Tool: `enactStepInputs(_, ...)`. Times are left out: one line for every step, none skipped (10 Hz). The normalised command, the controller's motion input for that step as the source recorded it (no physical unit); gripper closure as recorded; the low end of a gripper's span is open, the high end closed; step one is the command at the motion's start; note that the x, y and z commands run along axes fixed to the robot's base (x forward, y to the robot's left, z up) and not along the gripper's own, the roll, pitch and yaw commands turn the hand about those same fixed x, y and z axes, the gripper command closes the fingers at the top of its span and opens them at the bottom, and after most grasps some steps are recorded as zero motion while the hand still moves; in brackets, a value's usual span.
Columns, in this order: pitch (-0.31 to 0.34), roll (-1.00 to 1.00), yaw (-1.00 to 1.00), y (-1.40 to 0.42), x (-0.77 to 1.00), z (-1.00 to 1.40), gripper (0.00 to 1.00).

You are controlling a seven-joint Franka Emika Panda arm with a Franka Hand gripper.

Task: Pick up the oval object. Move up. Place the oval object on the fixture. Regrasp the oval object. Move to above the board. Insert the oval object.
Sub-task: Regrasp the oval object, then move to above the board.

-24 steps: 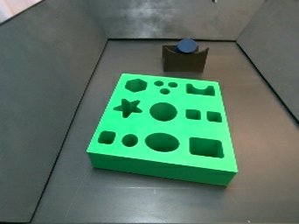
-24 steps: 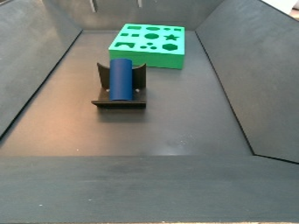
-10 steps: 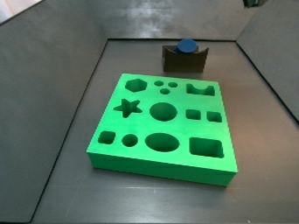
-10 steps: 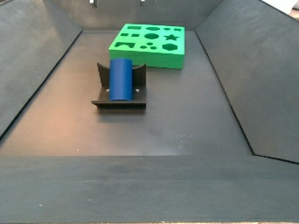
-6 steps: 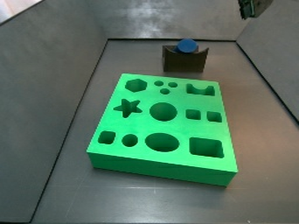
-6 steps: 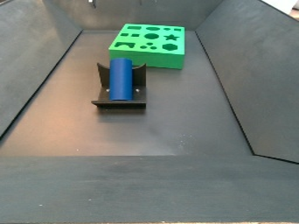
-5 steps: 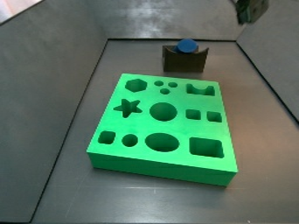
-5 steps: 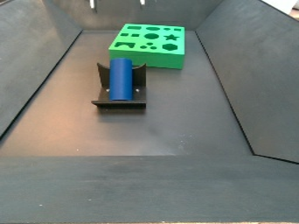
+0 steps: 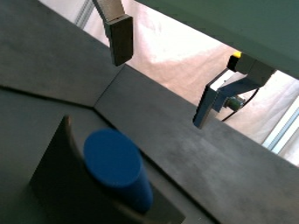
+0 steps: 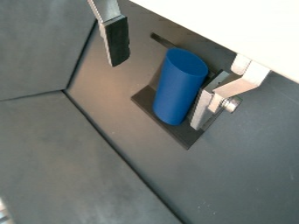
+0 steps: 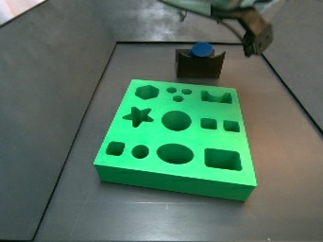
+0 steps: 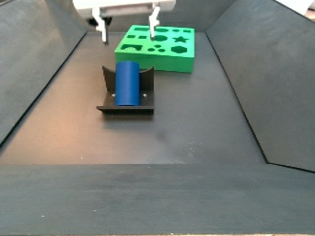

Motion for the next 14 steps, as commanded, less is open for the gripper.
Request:
enactStepInputs(-0.005,0.13,0.14,0.02,0.12,-1.00,0.00)
enactStepInputs(-0.021,0.13,0.12,0.01,0.13,-1.00,0.00)
enactStepInputs(-0.030,0.13,0.10,0.01,0.14,-1.00,0.00)
enactStepInputs(-0.032,0.12,0.08,0.00,0.14,-1.00,0.00)
enactStepInputs(-0.033,0.12,0.07,-0.01,0.13,-0.82,0.00)
enactStepInputs(-0.032,0.11,0.05,-0.02,0.11,-0.68,0.00)
enactStepInputs(-0.031,0.11,0.05,-0.02,0.10,-0.59,0.00)
enactStepInputs(-0.019,0.10,0.03,-0.02,0.09,-0.36,0.00)
enactStepInputs(-0.017,0.09,0.03,-0.02,0.09,-0.27,0.00)
enactStepInputs(-0.001,0.09,0.03,-0.05,0.04,-0.17,0.00)
enactStepInputs(0.000,0.00,0.00,0.00,0.00,0.00,1.00)
enactStepInputs(0.049,-0.03,0.10,0.16,-0.05,1.00,1.00)
enactStepInputs(0.045,-0.04,0.10,0.16,-0.05,1.00,1.00)
enactStepInputs(0.021,-0.06,0.08,0.15,-0.05,1.00,1.00)
